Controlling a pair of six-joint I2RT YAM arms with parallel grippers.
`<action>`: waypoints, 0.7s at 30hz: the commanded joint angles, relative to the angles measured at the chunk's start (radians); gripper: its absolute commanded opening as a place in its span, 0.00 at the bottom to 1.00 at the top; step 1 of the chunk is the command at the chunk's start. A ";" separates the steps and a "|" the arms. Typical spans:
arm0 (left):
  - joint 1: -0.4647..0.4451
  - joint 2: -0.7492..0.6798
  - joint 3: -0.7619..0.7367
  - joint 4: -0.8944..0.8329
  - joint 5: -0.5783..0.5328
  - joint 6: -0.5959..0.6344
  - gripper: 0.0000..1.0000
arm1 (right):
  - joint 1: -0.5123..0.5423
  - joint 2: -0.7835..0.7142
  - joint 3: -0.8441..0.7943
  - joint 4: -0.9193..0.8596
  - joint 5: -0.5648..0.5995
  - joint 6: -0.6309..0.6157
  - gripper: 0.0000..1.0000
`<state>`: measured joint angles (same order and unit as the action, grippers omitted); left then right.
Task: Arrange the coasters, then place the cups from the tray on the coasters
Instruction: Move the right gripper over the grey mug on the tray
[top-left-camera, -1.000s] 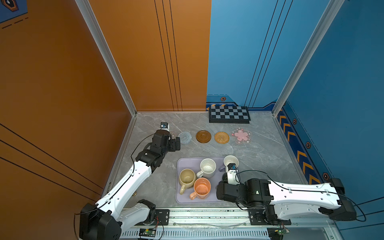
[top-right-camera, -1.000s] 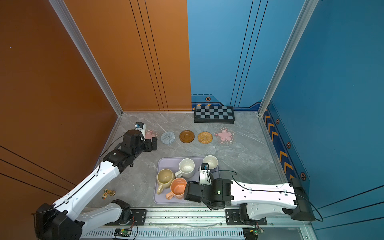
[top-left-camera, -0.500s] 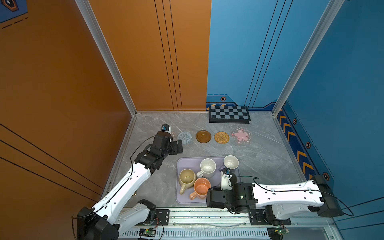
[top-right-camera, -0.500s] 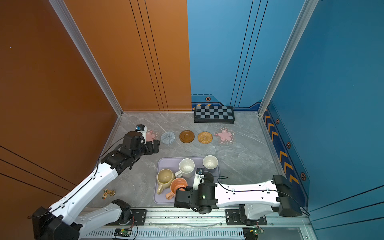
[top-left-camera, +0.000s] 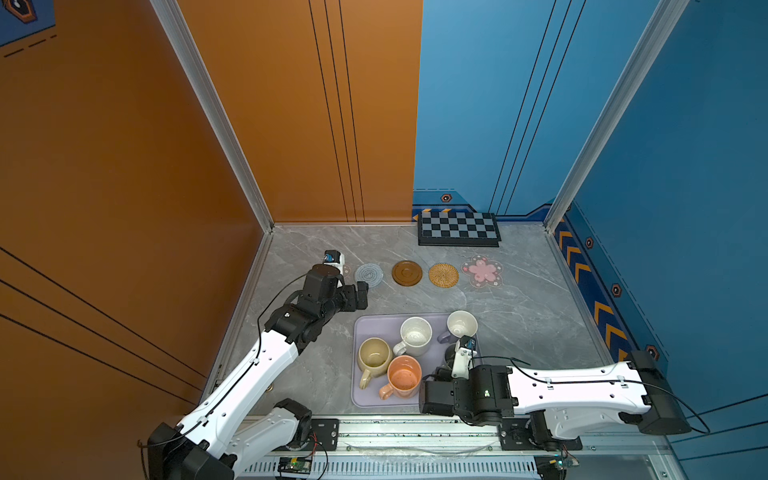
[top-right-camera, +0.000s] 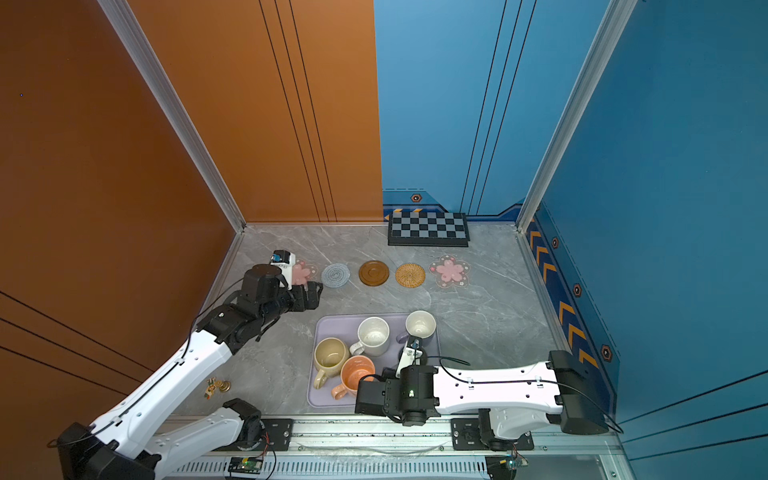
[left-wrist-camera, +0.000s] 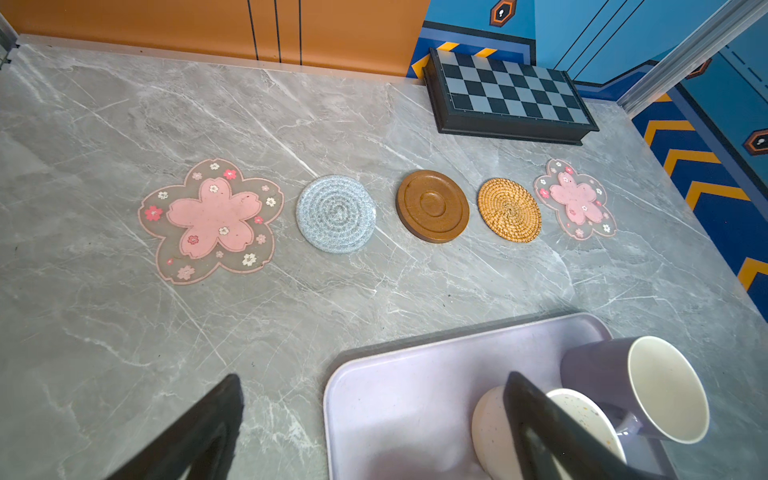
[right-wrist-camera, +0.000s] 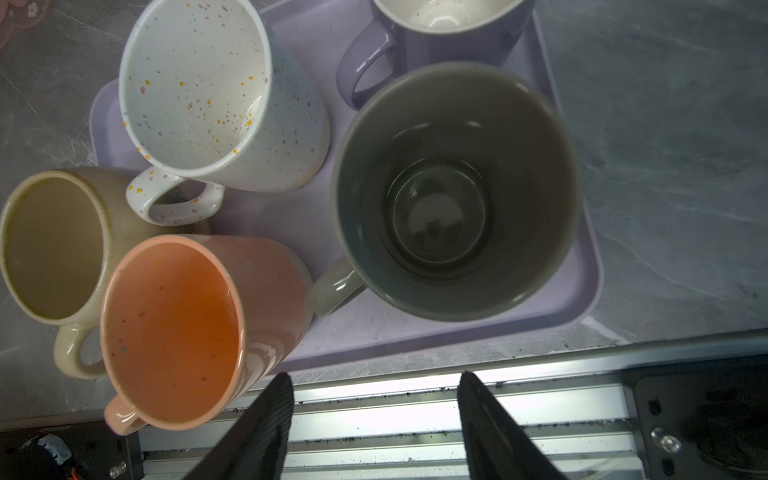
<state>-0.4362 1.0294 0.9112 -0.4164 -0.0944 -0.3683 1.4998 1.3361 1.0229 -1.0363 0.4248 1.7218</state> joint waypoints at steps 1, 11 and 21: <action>-0.015 -0.003 0.012 -0.016 0.034 -0.014 0.98 | -0.016 0.036 0.031 -0.039 0.034 0.019 0.66; -0.016 -0.012 0.007 -0.010 0.059 -0.015 0.98 | -0.059 0.066 0.045 -0.041 0.051 0.102 0.66; -0.021 -0.036 -0.005 -0.010 0.055 -0.019 0.98 | -0.076 0.099 0.064 -0.041 0.075 0.187 0.67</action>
<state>-0.4465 1.0149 0.9112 -0.4164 -0.0505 -0.3756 1.4319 1.4128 1.0580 -1.0401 0.4686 1.8763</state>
